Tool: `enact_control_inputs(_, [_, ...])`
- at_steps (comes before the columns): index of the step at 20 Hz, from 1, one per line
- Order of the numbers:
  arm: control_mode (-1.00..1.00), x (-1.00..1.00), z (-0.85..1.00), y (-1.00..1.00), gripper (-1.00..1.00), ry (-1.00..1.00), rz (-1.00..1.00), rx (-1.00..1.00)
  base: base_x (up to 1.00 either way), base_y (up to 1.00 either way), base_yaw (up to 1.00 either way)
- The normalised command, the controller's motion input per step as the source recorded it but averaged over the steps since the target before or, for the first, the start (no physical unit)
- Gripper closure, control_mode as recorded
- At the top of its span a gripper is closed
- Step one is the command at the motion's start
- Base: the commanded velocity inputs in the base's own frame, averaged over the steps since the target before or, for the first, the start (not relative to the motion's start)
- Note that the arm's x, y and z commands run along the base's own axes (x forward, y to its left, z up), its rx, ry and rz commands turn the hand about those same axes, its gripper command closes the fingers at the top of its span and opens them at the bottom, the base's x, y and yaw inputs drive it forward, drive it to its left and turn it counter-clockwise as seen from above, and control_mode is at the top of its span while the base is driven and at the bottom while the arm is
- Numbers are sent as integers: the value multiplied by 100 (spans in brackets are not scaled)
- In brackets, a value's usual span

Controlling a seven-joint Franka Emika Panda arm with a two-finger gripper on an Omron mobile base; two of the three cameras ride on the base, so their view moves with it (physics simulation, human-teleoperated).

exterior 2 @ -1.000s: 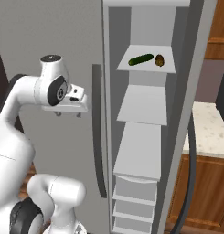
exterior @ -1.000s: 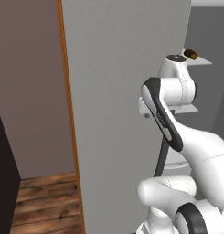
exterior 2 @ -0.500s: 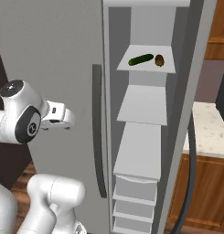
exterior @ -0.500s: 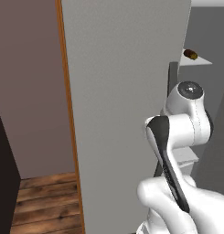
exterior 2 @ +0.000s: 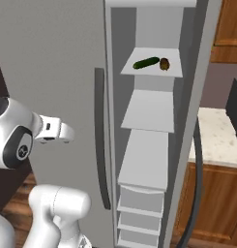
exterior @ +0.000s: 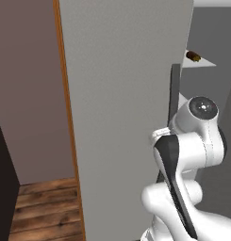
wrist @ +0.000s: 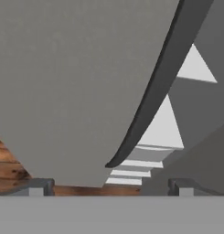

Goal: Take the sweet potato and cucumber out of the freezer and place them in the tupperware container on the counter. Then put the tupperware containing the vegetables back in the freezer.

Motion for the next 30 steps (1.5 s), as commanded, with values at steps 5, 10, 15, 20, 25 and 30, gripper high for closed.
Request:
enact_control_inputs(5, [100,0,0,0,-100,0,0,0,15,-73,-1])
enact_control_inputs(10, [100,0,0,0,-100,0,0,0,38,-26,0])
enact_control_inputs(15, [100,0,0,0,-100,0,0,0,71,-5,0])
enact_control_inputs(20, [-100,0,0,-17,-100,0,0,5,26,-19,0])
enact_control_inputs(25, [-100,-8,13,-49,-100,-6,0,13,0,0,0])
enact_control_inputs(30, [-100,4,51,-32,-100,-16,-1,10,0,0,0])
